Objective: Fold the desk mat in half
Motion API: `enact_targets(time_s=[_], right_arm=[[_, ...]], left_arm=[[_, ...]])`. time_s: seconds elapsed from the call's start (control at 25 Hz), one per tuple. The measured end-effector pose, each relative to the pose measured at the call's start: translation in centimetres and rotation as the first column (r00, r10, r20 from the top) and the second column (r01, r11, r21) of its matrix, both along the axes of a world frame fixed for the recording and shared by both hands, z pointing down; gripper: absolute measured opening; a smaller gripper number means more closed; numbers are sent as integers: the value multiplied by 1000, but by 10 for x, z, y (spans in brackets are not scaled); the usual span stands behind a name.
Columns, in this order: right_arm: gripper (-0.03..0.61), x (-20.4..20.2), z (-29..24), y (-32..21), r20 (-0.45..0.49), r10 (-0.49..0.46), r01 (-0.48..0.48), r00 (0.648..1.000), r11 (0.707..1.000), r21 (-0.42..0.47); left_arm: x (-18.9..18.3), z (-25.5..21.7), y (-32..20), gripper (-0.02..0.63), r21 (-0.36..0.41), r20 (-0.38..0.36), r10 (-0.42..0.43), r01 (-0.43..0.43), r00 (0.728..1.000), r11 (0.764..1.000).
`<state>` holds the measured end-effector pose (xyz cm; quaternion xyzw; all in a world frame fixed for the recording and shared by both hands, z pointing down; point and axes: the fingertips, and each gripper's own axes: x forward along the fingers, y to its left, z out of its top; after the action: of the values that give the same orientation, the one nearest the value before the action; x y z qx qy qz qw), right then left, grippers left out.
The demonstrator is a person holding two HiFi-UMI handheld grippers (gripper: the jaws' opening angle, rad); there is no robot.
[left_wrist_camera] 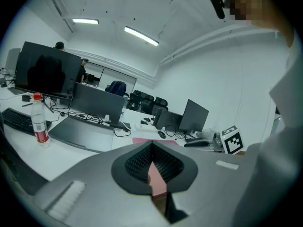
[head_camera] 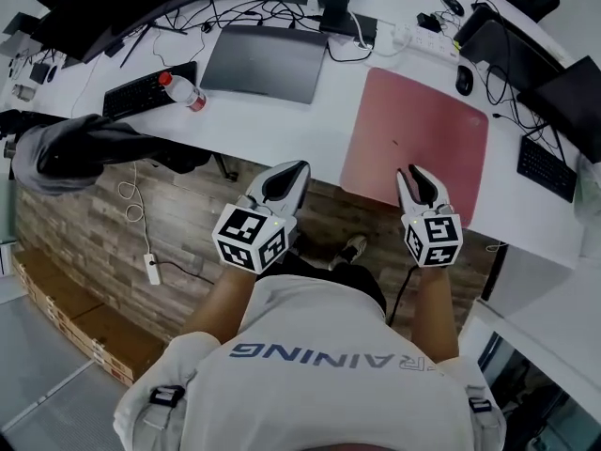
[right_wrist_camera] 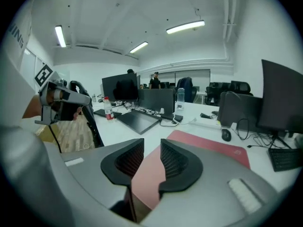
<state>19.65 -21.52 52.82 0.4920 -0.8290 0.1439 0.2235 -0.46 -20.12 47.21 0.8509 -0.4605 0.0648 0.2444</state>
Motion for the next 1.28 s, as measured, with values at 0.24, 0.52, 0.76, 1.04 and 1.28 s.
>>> enact_targets(time_s=[0.24, 0.52, 0.76, 1.04, 1.28], right_arm=[[179, -65, 75, 10, -105, -132, 109, 986, 973, -202], [192, -103, 160, 34, -305, -298, 180, 905, 915, -362], [190, -109, 193, 43, -383, -361, 192, 850, 891, -412], [159, -105, 207, 44, -510, -371, 186, 776, 907, -378], [148, -107, 211, 46, -602, -369, 217, 708, 925, -312]], left_arm=[[-26, 19, 3, 2, -29, 0, 20, -20, 1000, 999], [-50, 40, 7, 2, -73, 2, 16, -15, 1000, 997], [-62, 54, 12, 2, -122, -8, 4, -5, 1000, 993], [-63, 66, 19, 2, -156, -19, 4, -7, 1000, 988], [-60, 66, 26, 2, -157, -11, 19, -21, 1000, 987]])
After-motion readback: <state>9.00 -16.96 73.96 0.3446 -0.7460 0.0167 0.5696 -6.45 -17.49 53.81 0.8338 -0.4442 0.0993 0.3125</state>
